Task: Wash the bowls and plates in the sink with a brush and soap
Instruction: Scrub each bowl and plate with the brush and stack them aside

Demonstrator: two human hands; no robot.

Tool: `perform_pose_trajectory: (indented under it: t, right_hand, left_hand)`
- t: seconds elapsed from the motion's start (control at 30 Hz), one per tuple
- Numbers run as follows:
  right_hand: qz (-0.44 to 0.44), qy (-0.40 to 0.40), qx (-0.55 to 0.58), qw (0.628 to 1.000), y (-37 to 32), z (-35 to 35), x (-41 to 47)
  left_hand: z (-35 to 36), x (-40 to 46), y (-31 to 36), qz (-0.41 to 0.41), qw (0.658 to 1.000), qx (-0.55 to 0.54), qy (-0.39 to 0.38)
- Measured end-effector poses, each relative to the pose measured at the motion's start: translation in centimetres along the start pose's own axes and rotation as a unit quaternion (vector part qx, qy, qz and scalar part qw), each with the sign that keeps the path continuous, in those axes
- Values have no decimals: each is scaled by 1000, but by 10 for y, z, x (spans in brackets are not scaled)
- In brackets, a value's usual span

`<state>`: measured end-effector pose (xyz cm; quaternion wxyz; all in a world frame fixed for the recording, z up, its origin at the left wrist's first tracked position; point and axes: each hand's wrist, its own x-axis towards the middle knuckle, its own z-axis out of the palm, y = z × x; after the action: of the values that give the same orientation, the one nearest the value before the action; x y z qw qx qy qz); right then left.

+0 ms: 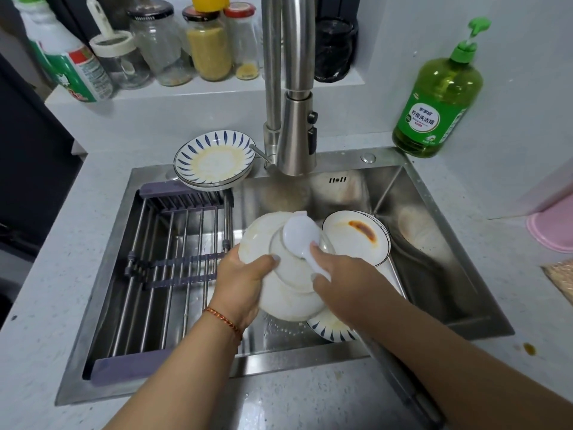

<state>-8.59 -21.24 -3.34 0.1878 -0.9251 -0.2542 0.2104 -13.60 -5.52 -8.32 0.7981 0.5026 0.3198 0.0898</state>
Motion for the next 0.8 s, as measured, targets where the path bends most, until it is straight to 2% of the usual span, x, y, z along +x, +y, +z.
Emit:
perform_pose_trajectory:
  t: [0.13, 0.27, 0.37, 0.47, 0.53, 0.7, 0.8]
  right_hand:
    - [7, -59, -19, 998, 5, 5, -15]
    - [33, -18, -37, 999, 10, -4, 1]
    - [6, 10, -10, 1000, -4, -6, 6]
    - [-41, -42, -18, 998, -7, 0, -12]
    - [-33, -70, -18, 997, 0, 1, -18]
    - [38, -17, -40, 998, 21, -5, 8]
    - [31, -15, -29, 999, 15, -1, 0]
  left_hand:
    - [-11, 8, 2, 6, 1000, -15, 20]
    - [-10, 7, 1, 9, 1000, 4, -1]
    - [-3, 3, 1, 6, 1000, -11, -17]
    - [-6, 7, 3, -5, 999, -36, 11]
    - [-14, 11, 5, -2, 999, -39, 22]
    - [-12, 8, 4, 8, 1000, -16, 3]
    - [-11, 10, 4, 0, 998, -47, 44]
